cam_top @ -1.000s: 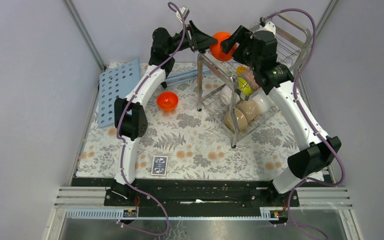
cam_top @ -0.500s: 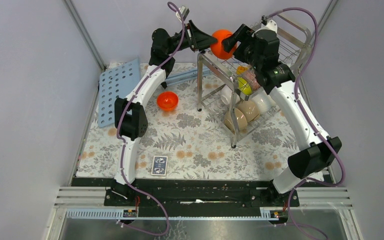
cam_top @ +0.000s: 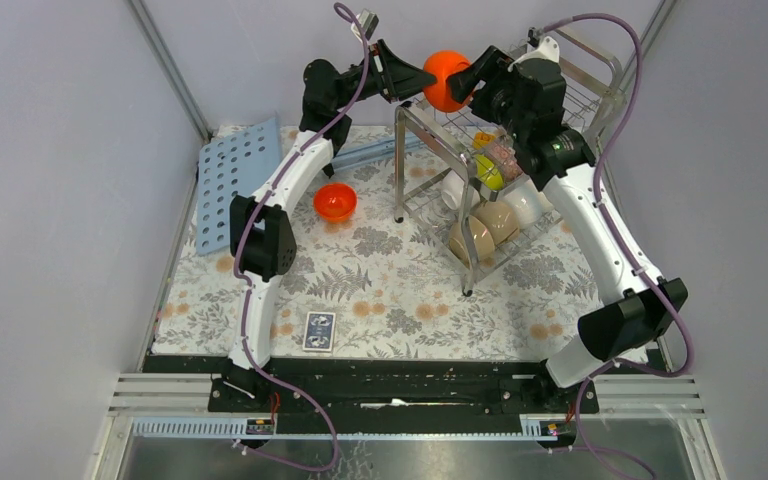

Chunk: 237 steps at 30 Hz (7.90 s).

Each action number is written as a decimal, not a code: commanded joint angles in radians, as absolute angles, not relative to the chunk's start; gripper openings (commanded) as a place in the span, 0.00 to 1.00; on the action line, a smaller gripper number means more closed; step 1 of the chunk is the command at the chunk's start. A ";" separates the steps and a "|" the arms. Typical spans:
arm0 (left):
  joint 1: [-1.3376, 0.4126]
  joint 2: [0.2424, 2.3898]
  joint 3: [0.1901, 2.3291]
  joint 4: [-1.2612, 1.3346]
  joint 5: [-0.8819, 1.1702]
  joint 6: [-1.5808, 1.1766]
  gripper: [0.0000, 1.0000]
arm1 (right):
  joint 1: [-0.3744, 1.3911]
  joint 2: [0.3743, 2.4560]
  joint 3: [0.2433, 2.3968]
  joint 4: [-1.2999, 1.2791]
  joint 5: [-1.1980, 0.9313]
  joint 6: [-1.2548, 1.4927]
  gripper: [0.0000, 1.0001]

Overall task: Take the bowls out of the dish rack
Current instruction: Pick up the bowl from the dish rack, then place the bowl with the bowl.

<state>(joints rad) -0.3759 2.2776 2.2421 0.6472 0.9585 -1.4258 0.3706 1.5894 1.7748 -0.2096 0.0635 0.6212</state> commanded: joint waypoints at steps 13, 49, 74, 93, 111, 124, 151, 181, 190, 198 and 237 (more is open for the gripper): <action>-0.410 2.173 2.232 0.878 0.966 -1.511 0.13 | 0.378 1.526 1.694 -0.125 -0.018 0.609 0.73; -0.410 2.028 2.126 0.985 0.868 -1.583 0.00 | 0.377 1.143 1.562 -0.201 -0.024 0.564 0.92; -0.714 0.984 1.336 -0.352 0.296 -0.347 0.00 | 0.390 0.870 1.467 -0.408 -0.530 0.575 0.83; -1.131 0.804 1.050 -0.703 -0.180 -0.216 0.00 | 1.004 1.096 1.529 -0.635 0.068 0.380 0.80; -1.558 0.935 0.960 -0.703 -0.333 0.072 0.00 | 1.229 0.912 1.068 -0.659 0.337 0.646 0.76; -1.765 1.176 0.953 -0.722 -0.476 0.322 0.00 | 1.337 1.065 1.097 -0.726 0.418 0.653 0.71; -1.859 1.238 0.911 -0.720 -0.453 0.455 0.00 | 1.402 1.209 1.040 -0.696 0.339 0.616 0.51; -1.856 1.125 0.997 -0.694 -0.749 0.095 0.99 | 1.402 1.058 0.945 -0.672 0.624 0.777 0.00; -1.847 0.965 0.955 -0.478 -0.937 -0.143 0.99 | 1.402 0.997 0.834 -0.629 0.670 0.856 0.00; -1.554 0.877 0.897 -0.396 -0.769 -0.738 0.99 | 1.402 0.963 0.798 -0.640 0.710 0.922 0.00; -1.316 1.147 0.883 -0.657 -0.532 -1.116 0.42 | 1.345 1.143 0.870 -0.637 0.726 1.158 0.00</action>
